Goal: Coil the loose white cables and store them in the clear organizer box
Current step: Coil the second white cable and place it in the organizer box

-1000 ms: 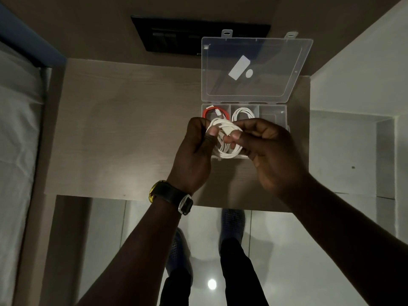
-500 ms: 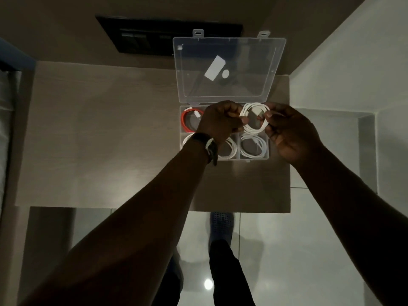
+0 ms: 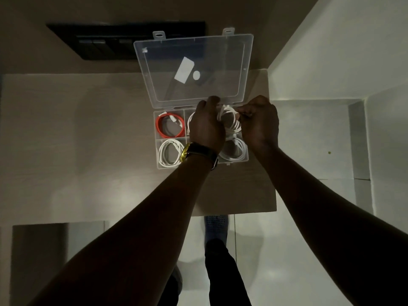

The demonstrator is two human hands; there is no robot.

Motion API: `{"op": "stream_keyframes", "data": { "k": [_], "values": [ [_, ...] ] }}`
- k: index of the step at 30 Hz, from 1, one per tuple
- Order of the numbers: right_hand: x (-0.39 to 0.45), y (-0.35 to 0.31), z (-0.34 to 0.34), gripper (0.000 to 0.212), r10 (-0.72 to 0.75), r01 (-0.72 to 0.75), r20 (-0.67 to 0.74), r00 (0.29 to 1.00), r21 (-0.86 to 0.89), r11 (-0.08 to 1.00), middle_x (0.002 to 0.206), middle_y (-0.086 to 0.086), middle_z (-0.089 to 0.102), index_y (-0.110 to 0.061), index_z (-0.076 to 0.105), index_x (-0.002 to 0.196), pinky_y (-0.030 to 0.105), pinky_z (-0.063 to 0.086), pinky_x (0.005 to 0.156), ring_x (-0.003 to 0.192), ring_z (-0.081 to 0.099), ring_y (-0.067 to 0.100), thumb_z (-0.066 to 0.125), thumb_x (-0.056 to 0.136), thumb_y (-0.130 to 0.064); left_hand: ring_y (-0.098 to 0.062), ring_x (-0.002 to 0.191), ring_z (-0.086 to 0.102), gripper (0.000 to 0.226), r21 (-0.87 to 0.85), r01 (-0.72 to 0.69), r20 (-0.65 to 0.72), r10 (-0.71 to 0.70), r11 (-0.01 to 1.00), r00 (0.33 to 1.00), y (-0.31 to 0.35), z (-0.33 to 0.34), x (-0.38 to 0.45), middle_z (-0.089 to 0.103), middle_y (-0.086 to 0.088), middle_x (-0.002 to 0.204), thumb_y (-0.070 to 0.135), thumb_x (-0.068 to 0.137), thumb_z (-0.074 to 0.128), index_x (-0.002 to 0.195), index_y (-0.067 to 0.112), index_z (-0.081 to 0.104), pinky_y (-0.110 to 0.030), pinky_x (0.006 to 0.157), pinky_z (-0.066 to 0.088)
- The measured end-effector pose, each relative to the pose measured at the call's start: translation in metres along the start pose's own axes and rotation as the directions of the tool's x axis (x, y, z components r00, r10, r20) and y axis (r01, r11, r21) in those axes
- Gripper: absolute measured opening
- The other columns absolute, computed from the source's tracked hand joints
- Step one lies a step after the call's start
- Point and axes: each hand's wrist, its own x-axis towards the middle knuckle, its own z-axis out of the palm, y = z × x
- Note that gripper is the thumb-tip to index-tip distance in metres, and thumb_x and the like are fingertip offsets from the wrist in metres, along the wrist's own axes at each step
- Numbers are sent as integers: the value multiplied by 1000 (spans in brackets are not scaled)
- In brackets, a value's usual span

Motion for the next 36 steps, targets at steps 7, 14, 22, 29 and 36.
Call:
{"op": "stream_keyframes", "data": {
  "k": [7,14,22,29,36],
  "values": [
    [-5,16,-2,18,-64,78,181,981,-74,994,99,13,60,-13,75,103,24,34,72,91,60,26,61,92,-16,-22,89,61,25,7,-67,9,67,998,998,-16,4,-1,62,-10,103,2,84,62,105,11,72,-21,73,41],
    [2,14,1,16,101,-105,121,988,23,994,98,8,68,-17,79,98,32,50,79,91,66,23,73,83,-22,-21,79,61,13,21,-118,66,116,993,991,-20,-5,6,62,-8,88,12,88,65,87,2,73,-26,68,48],
    [4,11,-1,41,154,-161,83,985,83,984,75,-10,57,-20,49,101,37,51,70,75,63,21,78,72,-16,-38,83,61,21,137,-22,65,13,990,998,-1,2,12,59,-17,107,-1,81,55,101,3,58,-36,65,47],
    [13,14,-1,39,201,-210,138,970,53,976,76,-6,59,-17,53,102,36,51,73,80,65,23,79,74,-23,-34,85,59,24,63,36,65,-40,997,997,0,2,17,60,-16,106,-3,81,55,105,3,55,-31,64,41],
    [19,1,-15,49,187,-200,90,978,166,966,98,6,69,-17,53,131,35,54,79,84,64,18,70,86,-26,-23,80,69,3,-273,175,-36,-192,946,981,-26,-29,13,72,-6,87,9,86,65,86,13,66,-44,75,59]
  ]
}}
